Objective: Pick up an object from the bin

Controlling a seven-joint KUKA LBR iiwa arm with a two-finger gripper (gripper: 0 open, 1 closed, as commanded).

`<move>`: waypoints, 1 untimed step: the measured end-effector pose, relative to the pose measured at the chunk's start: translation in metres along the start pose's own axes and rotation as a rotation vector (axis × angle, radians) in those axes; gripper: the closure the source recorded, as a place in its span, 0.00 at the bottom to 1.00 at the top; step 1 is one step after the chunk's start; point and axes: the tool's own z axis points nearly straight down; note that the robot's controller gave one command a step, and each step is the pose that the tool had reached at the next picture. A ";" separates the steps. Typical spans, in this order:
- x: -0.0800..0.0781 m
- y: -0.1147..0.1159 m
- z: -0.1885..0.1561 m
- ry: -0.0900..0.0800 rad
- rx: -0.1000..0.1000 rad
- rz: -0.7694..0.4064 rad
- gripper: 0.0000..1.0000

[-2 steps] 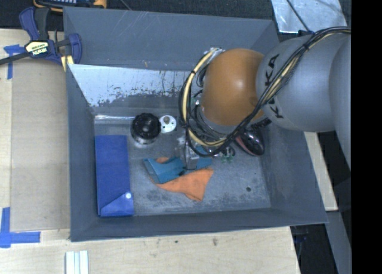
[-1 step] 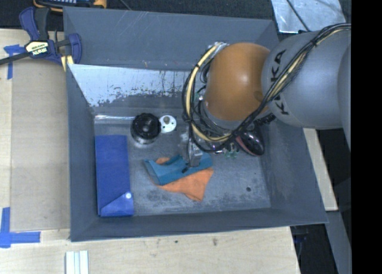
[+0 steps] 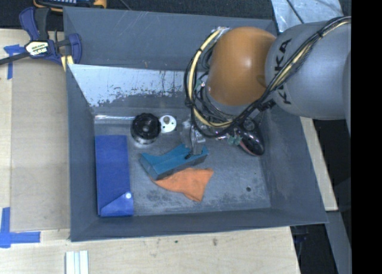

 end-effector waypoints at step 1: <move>0.024 -0.020 -0.010 0.009 -0.003 -0.136 0.00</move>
Offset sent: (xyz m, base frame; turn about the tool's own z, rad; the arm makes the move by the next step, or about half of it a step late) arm 0.0000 0.0000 0.0000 0.0000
